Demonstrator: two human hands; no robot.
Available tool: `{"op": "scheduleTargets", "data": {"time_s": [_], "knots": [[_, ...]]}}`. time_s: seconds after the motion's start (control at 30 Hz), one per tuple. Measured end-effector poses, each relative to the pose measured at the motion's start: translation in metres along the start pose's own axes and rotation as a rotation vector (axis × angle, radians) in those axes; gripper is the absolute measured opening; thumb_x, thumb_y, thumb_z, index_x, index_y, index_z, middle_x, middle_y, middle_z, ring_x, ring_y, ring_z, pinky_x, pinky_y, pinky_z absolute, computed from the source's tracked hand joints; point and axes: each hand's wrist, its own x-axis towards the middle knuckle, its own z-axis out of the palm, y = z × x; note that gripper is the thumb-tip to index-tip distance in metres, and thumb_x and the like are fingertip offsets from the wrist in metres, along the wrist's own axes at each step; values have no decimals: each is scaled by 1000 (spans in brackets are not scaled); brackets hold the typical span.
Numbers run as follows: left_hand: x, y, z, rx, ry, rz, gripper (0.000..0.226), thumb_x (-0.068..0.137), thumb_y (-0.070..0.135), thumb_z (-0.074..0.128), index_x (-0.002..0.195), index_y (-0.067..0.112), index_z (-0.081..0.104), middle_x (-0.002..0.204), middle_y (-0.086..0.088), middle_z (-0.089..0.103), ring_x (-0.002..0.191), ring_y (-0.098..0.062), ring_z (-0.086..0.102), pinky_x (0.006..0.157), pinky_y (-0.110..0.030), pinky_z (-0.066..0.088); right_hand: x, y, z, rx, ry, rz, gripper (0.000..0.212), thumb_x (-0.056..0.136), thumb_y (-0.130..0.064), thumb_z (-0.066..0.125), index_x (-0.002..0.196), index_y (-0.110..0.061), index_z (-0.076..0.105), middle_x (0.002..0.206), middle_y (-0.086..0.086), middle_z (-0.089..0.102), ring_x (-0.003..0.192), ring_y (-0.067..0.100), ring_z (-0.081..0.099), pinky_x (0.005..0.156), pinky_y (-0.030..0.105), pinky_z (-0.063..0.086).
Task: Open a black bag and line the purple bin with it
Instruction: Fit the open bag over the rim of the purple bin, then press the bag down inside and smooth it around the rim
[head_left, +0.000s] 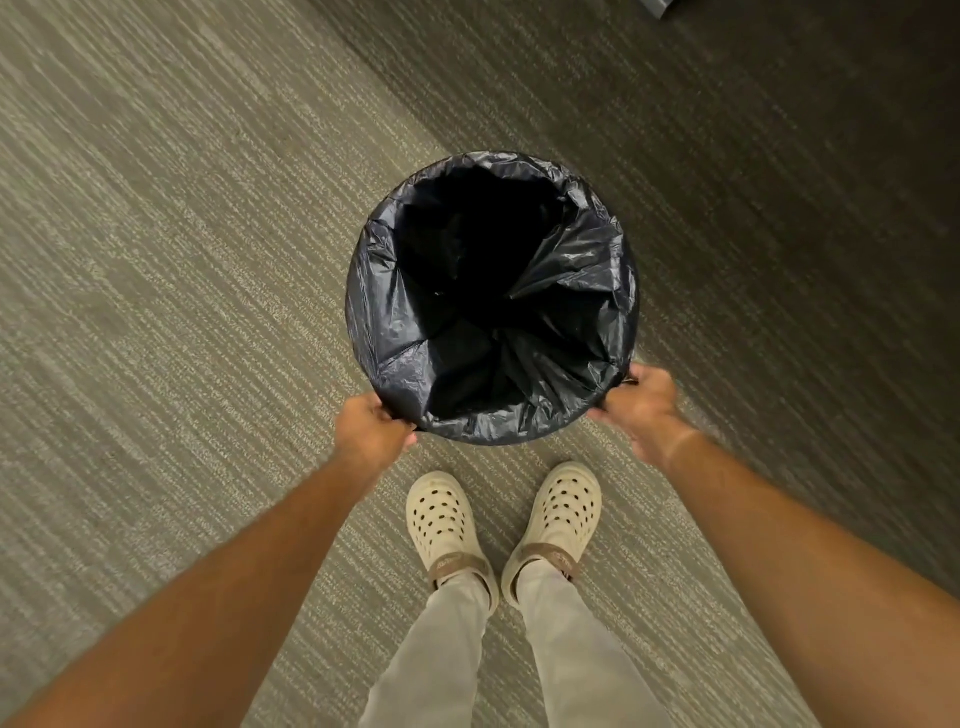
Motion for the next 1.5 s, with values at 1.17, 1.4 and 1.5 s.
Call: {"op": "scheduleTargets", "data": {"time_s": [1.17, 1.4, 1.5], "knots": [[66, 54, -36, -369, 203, 41, 26, 98, 6, 51, 79, 16, 65, 81, -2, 66, 74, -15, 60, 61, -23, 53, 41, -67, -7, 60, 66, -52, 16, 93, -1, 54, 89, -10, 66, 81, 5, 69, 74, 17, 62, 66, 34, 58], [48, 81, -37, -263, 626, 334, 18, 96, 16, 53, 113, 14, 54, 115, -5, 54, 95, -10, 52, 94, -26, 50, 26, -82, -5, -337, 589, -529, 21, 94, -23, 54, 113, -19, 61, 105, -2, 54, 105, 16, 53, 88, 23, 37], [18, 99, -18, 30, 577, 922, 20, 91, 10, 55, 110, 5, 58, 110, -7, 48, 99, -16, 53, 85, -23, 49, -7, -100, 19, -561, 501, -1196, 25, 86, -10, 55, 109, -10, 65, 103, 8, 57, 100, 19, 51, 88, 28, 38]]}}
